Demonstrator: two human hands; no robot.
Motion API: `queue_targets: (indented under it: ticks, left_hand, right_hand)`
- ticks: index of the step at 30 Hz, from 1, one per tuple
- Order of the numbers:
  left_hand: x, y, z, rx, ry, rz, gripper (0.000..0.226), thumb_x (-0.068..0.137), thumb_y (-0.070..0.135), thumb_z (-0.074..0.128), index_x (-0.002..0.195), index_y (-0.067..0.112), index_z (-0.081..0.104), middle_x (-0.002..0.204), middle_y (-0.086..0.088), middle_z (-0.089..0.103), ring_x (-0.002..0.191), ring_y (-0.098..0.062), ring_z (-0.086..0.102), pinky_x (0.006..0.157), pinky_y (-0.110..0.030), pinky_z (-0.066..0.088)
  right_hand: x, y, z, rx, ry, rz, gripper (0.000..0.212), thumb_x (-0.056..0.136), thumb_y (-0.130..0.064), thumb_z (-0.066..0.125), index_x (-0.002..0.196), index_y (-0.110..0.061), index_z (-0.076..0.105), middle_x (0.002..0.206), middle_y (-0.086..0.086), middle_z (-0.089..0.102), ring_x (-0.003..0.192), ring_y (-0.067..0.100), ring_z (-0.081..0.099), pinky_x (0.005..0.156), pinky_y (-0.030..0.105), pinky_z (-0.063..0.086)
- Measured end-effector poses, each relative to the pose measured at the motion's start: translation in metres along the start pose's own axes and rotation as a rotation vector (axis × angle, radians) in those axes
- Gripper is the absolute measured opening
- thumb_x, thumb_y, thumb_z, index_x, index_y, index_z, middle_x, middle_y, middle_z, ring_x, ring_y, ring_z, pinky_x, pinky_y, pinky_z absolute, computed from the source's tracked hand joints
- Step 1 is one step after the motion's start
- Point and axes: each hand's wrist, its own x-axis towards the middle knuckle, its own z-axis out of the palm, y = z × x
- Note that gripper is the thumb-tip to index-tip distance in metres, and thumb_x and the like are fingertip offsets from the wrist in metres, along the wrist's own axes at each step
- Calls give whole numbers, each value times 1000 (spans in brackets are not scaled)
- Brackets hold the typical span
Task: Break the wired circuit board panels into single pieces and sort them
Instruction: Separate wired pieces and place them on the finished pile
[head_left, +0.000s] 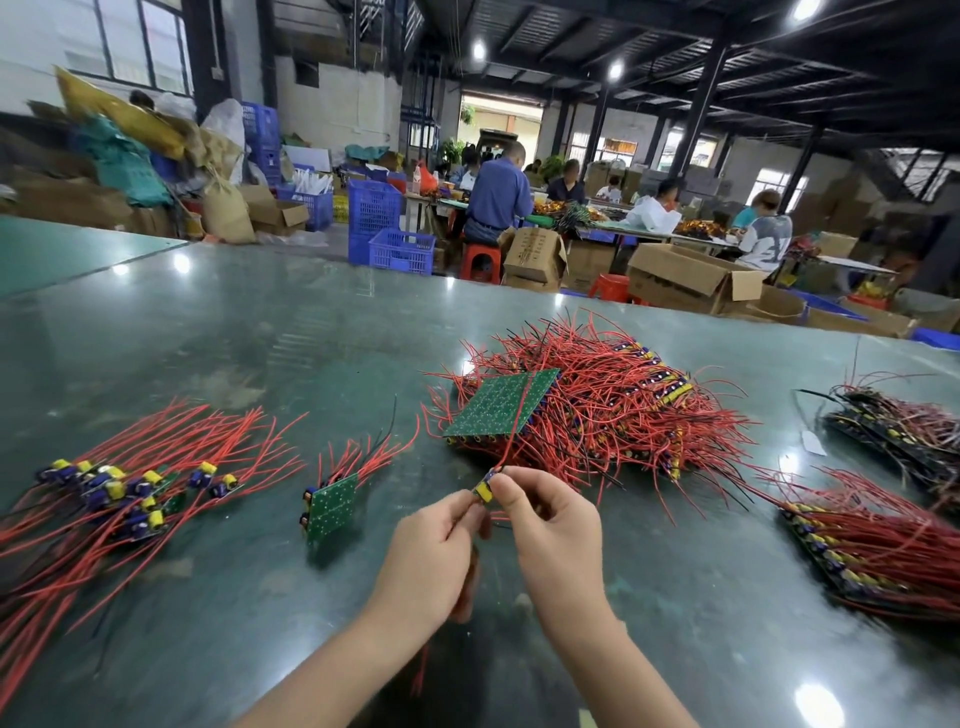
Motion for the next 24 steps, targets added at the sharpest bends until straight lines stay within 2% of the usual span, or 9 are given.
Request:
queue_targets:
  ticks: [3,6,10,15,19,24]
  left_hand:
    - [-1,5,-3,-147,-69,-71,28,101,16,41,78,12,57,46,-9,54,31,-20,42,38,-21,34]
    - [-4,7,-3,-295,-203,-156,26,102,19,38,91,6,58,51,-5,54,34,-17,46,41,-21,36]
    - [-3,10,-2,-400,-258,-250,27,100,21,40,81,8,54,48,-2,51,32,-13,44,37,-16,35]
    - [-5,9,4,-556,-320,-385,26,100,23,39,82,9,51,47,-1,43,29,-10,33,37,-16,33]
    - [-5,8,5,-549,-352,-375,28,100,25,39,77,12,47,45,0,40,28,-10,31,37,-14,30]
    - [-6,6,2,-453,-349,-352,26,100,24,41,81,12,53,52,0,49,35,-12,41,40,-19,36]
  right_hand:
    - [0,-1,0,15,22,2,18,83,-12,70,73,-27,70,75,-12,72,67,-1,63,65,15,49]
    - [8,-1,-6,63,72,7,18,85,-12,67,74,-25,71,74,-10,72,69,3,62,65,16,48]
    - [11,3,-9,64,79,23,20,87,-13,66,72,-26,71,73,-13,72,70,2,60,68,15,46]
    - [15,5,-11,123,157,20,19,87,-10,64,75,-24,69,69,-16,70,67,-5,60,66,9,45]
    - [16,7,-12,136,165,18,18,88,-9,64,76,-22,69,68,-15,70,67,-6,59,66,8,44]
    - [24,9,-18,146,223,33,17,88,-12,64,76,-23,69,68,-16,70,67,-8,60,66,5,43]
